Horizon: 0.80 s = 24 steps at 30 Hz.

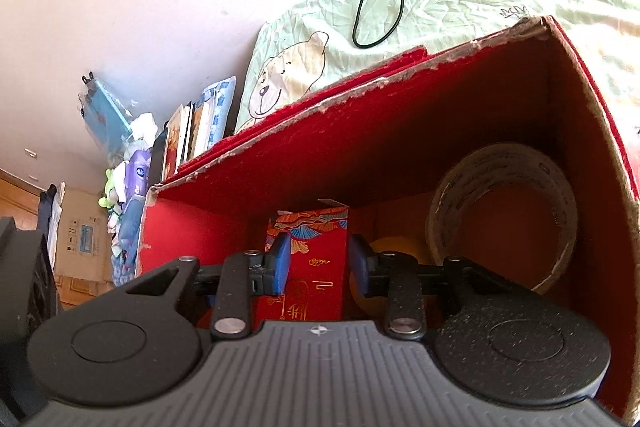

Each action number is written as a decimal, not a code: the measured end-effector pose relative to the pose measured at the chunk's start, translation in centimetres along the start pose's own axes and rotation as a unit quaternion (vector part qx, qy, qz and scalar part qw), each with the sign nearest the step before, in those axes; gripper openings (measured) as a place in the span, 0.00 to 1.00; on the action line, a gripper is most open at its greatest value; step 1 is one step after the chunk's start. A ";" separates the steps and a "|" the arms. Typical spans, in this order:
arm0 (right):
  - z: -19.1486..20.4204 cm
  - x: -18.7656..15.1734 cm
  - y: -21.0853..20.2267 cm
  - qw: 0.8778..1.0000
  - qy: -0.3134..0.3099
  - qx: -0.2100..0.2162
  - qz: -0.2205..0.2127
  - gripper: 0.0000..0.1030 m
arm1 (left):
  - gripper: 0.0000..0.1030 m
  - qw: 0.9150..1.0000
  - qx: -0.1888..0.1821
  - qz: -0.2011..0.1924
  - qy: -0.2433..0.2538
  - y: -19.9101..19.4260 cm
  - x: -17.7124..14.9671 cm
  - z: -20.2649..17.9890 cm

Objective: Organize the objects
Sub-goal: 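Lower the gift box with the right gripper into the red box, then open the right gripper to stand the gift box in the box, withdraw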

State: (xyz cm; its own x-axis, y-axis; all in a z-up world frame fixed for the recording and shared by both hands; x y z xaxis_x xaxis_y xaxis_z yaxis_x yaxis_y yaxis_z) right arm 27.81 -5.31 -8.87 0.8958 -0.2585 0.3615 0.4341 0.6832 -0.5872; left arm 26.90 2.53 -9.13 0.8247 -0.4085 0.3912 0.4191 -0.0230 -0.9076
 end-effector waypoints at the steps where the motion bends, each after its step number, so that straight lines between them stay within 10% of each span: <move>1: 0.0 0.0 0.0 1.000 0.000 -0.001 0.000 0.35 | 0.78 1.000 0.002 0.000 -0.002 0.0 0.0 0.0; 24: -0.3 0.0 -0.1 1.000 -0.006 -0.022 -0.005 0.35 | 0.91 0.999 0.022 -0.006 -0.029 -0.4 -0.5 0.5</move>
State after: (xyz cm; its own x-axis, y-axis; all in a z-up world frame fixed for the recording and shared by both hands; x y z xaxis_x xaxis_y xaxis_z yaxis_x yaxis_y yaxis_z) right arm 27.81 -5.64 -9.04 0.8902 -0.2569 0.3762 0.4473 0.6495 -0.6149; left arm 26.51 3.18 -8.86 0.8397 -0.3542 0.4116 0.4446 0.0132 -0.8957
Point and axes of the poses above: each gripper's, at about its wrist camera, not at the fingertips, and y roughly the way its jaws point, z to its left, x to its top, the point moved 8 cm from there along y, roughly the way its jaws point, and after that the axes turned 9 degrees about x, right-handed, at the moved point
